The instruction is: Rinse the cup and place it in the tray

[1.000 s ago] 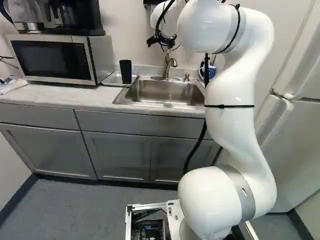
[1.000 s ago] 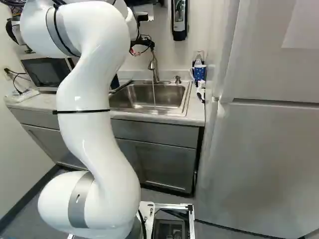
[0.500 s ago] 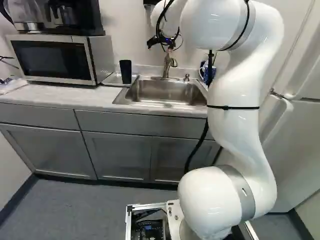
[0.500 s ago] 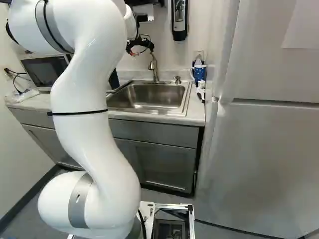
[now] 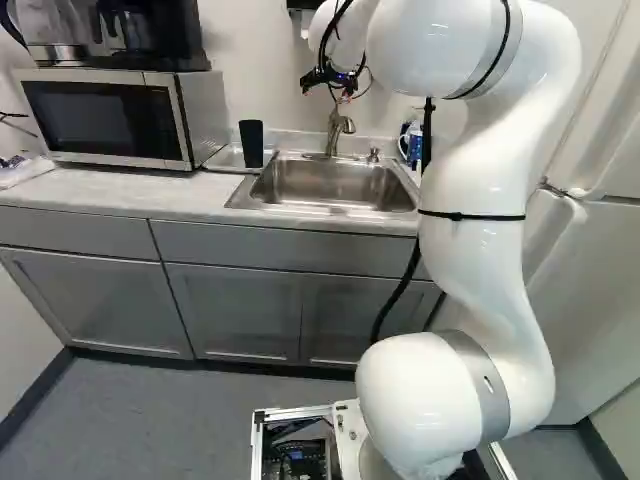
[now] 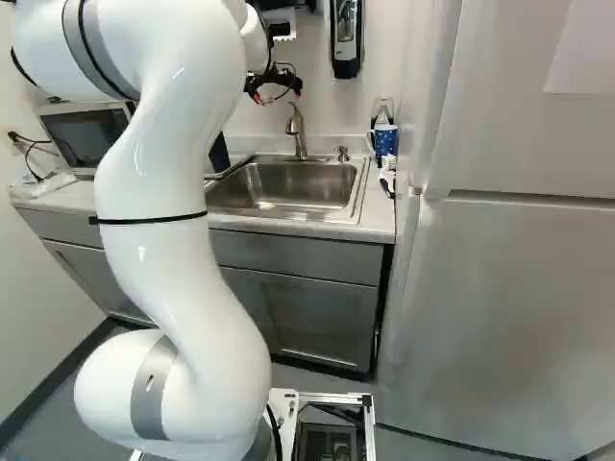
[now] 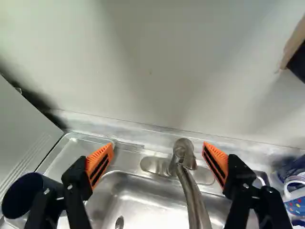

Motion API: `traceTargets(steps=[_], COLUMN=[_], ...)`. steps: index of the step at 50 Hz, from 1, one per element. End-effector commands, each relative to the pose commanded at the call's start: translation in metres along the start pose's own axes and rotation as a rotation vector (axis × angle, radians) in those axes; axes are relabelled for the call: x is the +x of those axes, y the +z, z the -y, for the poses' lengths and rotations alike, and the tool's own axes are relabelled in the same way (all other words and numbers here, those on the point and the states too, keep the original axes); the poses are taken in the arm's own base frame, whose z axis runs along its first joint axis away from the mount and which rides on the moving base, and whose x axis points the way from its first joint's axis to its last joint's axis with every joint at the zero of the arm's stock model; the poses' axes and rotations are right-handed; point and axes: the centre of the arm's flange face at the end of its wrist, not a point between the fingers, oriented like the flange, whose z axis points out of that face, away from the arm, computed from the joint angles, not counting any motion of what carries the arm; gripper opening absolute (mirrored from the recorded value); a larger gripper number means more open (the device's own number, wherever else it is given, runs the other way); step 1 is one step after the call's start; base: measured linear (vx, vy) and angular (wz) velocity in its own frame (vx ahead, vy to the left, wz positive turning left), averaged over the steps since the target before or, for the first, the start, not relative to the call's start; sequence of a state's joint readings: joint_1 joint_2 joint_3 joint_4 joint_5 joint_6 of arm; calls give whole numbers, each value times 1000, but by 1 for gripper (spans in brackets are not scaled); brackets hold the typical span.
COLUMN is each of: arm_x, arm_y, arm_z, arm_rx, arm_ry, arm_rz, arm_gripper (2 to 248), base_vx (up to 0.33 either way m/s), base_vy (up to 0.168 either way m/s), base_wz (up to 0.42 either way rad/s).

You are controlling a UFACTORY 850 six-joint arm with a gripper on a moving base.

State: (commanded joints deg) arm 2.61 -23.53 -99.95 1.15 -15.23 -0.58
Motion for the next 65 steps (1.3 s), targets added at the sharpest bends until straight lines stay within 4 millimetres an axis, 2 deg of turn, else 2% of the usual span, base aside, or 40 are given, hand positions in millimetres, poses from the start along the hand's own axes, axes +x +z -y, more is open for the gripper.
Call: traceTargets(steps=[28,65], arm_x=[-23,-71], arm_y=[-45,-113], arm_z=[-23,-50], arm_rx=[-31,-70], arm_ry=[19,55], arm_rz=[76,290], arm_gripper=[247,247], base_vx=[0,0], base_vy=[0,0], base_wz=[0,0])
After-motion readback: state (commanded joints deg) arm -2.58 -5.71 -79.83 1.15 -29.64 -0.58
